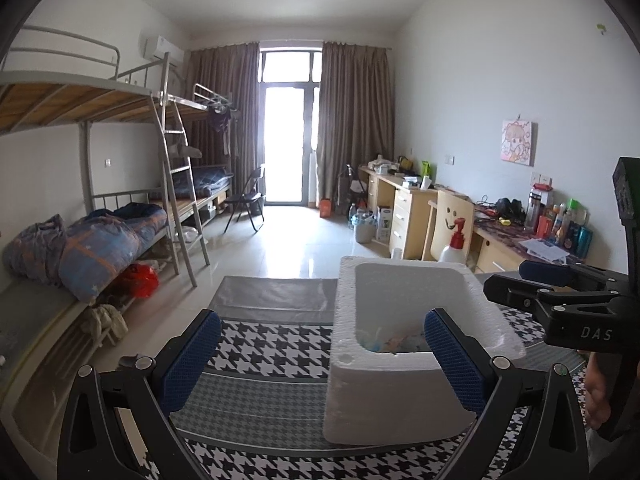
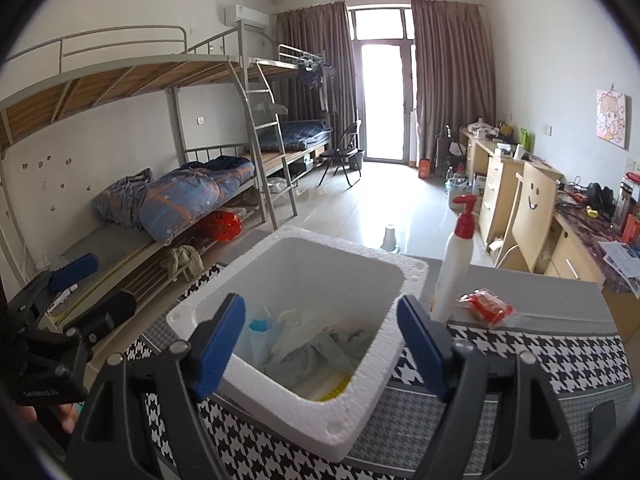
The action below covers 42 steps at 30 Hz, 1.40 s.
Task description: Organize soft objects
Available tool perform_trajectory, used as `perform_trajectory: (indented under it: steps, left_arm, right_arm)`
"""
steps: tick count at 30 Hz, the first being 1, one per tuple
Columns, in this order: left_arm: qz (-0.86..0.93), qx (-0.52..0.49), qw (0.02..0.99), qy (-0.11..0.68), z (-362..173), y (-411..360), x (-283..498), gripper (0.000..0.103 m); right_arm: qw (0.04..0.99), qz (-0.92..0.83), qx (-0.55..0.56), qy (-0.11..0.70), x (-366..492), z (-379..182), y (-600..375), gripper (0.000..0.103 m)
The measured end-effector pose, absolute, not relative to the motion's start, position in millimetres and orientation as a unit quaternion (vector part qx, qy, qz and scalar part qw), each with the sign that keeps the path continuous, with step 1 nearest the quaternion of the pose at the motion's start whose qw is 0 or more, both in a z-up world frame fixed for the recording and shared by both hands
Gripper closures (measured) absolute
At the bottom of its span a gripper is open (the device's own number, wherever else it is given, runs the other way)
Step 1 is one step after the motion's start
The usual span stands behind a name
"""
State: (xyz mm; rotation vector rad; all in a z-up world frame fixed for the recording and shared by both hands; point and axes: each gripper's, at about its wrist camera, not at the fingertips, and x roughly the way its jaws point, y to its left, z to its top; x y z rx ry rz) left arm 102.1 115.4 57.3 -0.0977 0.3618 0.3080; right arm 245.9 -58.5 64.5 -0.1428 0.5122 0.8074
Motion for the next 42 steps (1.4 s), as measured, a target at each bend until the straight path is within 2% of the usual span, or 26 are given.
perform_trajectory:
  steps: [10, 15, 17, 35, 42]
  left_arm:
    - [0.131, -0.038, 0.976, 0.168, 66.5, 89.9, 103.0, 0.001]
    - [0.121, -0.033, 0.978, 0.164, 68.5, 78.1, 103.5, 0.001]
    - [0.117, -0.033, 0.979, 0.163, 69.2, 74.6, 103.2, 0.001]
    - [0.111, -0.024, 0.987, 0.114, 70.7, 50.3, 73.1, 0.001]
    - [0.103, -0.020, 0.989, 0.107, 59.7, 44.6, 65.3, 0.001]
  right_arm:
    - [0.900, 0.368, -0.048, 0.227, 235.5, 72.9, -95.3, 0.020]
    - [0.910, 0.354, -0.040, 0.210, 228.6, 76.8, -111.7, 0.007]
    - [0.913, 0.352, -0.039, 0.202, 223.4, 76.1, -117.4, 0.006]
    - [0.924, 0.346, -0.034, 0.157, 189.5, 62.0, -147.3, 0.005]
    - [0.924, 0.351, -0.029, 0.147, 184.9, 49.2, -155.5, 0.001]
